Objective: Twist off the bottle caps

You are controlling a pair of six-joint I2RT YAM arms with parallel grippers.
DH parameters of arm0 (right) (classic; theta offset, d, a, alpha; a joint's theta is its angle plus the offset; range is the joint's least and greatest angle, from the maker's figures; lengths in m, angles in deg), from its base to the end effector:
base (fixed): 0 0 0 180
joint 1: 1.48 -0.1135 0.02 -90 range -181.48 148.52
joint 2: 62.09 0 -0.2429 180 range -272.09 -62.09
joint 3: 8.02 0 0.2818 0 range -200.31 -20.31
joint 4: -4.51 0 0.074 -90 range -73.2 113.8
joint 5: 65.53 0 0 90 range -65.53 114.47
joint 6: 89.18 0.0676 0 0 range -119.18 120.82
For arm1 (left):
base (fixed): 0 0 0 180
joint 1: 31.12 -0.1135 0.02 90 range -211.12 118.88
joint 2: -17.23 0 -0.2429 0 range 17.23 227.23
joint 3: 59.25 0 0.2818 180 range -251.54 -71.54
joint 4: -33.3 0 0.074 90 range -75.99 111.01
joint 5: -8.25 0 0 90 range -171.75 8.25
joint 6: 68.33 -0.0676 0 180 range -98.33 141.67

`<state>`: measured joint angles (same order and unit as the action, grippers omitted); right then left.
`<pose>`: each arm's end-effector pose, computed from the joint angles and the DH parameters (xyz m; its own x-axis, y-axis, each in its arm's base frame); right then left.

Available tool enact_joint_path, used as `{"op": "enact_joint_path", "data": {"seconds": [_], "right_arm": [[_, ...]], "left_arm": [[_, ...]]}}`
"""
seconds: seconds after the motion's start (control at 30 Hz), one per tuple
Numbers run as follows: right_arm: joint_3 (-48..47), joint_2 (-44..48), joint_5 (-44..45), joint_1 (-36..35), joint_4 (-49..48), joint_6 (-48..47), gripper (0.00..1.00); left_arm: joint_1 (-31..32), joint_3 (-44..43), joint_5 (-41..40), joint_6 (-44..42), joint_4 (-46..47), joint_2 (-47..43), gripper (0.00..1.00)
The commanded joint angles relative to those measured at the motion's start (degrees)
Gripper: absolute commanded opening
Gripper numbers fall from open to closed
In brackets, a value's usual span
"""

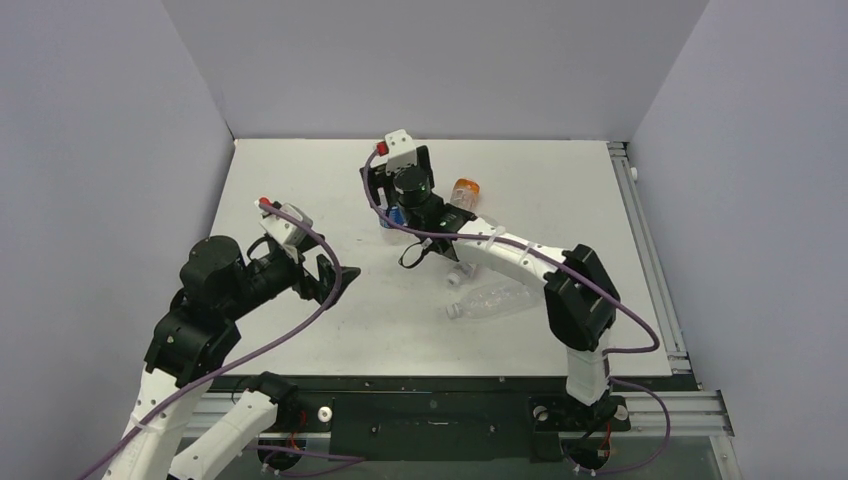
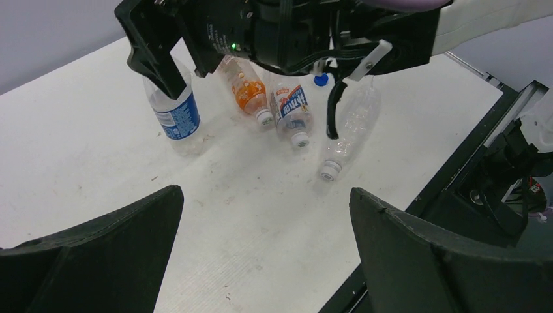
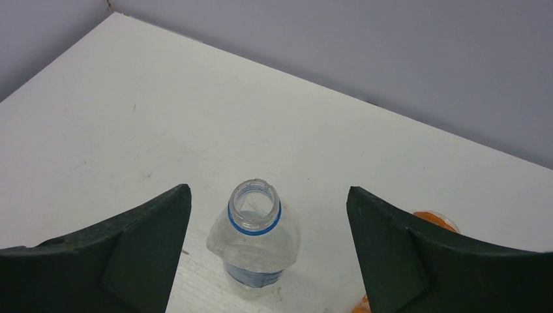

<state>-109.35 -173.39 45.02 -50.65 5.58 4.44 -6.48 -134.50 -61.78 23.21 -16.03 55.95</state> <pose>0.3583 0.3784 0.2647 -0.1555 -0.0895 -0.9838 -0.4744 0.8803 -0.0051 0.1640 -0.1006 0.4027 -0.2200 0.0731 -0.9728 0.6889 0.7177 -0.1018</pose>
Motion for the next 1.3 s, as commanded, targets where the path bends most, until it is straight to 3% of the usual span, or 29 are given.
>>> {"op": "enact_joint_path", "data": {"seconds": [0.0, 0.23, 0.33, 0.47, 0.63, 1.27], "right_arm": [[1.12, 8.91, 0.28, 0.42, -0.05, 0.22, 0.84], [8.67, 18.86, 4.24, 2.87, 1.43, 5.30, 0.85], [9.43, 20.29, 2.71, 11.33, 6.27, 15.10, 0.85], [0.42, 12.61, -1.16, 18.57, 21.15, 20.60, 0.85], [-11.77, 2.82, -1.43, 19.64, 33.99, 21.03, 0.85], [-12.00, -11.25, -4.62, 17.43, 36.37, 24.81, 0.75]], "left_arm": [[-0.21, -2.80, -0.12, 1.44, 2.31, 0.83, 0.97], [-0.21, -4.50, 0.11, 1.95, 2.33, 2.59, 0.97], [-0.25, -4.95, 1.18, 1.93, 2.77, 4.00, 0.97], [-0.21, -3.89, 3.50, 0.23, 4.44, 5.83, 0.97], [-0.12, -2.53, 5.64, -5.48, 6.09, 7.31, 0.97], [-0.12, -2.72, 8.24, -5.30, 5.53, 6.36, 0.97]]}}
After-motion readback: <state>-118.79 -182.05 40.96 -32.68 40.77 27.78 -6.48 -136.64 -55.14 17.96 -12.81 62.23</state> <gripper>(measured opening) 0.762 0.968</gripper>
